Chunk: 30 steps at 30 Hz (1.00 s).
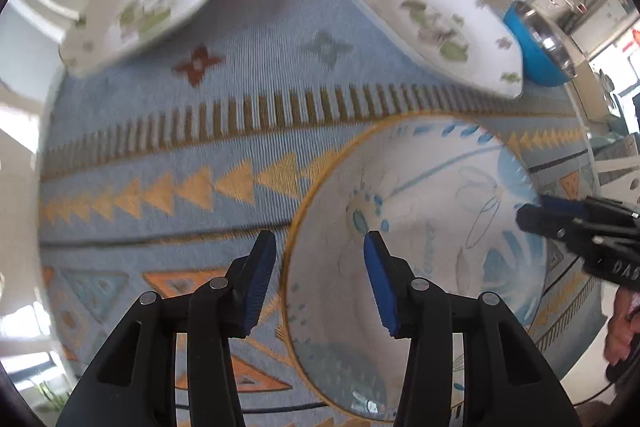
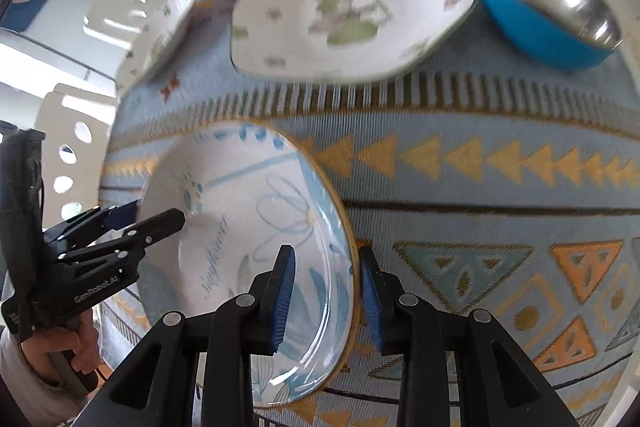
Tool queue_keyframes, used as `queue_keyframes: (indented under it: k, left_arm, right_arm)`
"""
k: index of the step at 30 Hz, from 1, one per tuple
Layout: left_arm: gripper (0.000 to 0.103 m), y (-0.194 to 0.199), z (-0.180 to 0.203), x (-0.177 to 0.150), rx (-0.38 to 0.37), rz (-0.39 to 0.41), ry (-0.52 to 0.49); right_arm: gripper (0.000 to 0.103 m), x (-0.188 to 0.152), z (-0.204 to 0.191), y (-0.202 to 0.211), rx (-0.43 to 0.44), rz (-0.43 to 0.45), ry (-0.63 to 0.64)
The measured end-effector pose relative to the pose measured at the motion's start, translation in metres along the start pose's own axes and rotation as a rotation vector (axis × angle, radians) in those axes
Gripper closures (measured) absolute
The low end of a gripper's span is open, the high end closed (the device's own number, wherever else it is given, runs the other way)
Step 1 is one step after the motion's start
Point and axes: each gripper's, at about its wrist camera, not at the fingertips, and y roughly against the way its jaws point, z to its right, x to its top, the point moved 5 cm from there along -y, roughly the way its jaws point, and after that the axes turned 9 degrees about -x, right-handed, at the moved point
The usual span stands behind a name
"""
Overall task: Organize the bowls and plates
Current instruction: 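Lift the Sunflower plate with the left tool and carry it toward the hexagonal plate, then grasp the hexagonal forest plate rim with the right tool while the left tool holds the Sunflower plate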
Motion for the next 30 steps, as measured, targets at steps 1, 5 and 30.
queue_keyframes:
  k: [1, 5, 30]
  left_arm:
    - [0.060, 0.004, 0.000, 0.005, -0.002, 0.008, -0.005]
    - [0.060, 0.023, -0.001, 0.037, 0.011, 0.053, -0.019]
    - [0.033, -0.043, 0.002, 0.147, -0.029, -0.013, 0.047]
  right_arm:
    - [0.072, 0.003, 0.002, 0.005, 0.000, 0.013, -0.006]
    - [0.072, 0.021, 0.017, 0.025, 0.018, 0.070, -0.077]
    - [0.053, 0.091, 0.067, -0.016, -0.011, 0.028, -0.256]
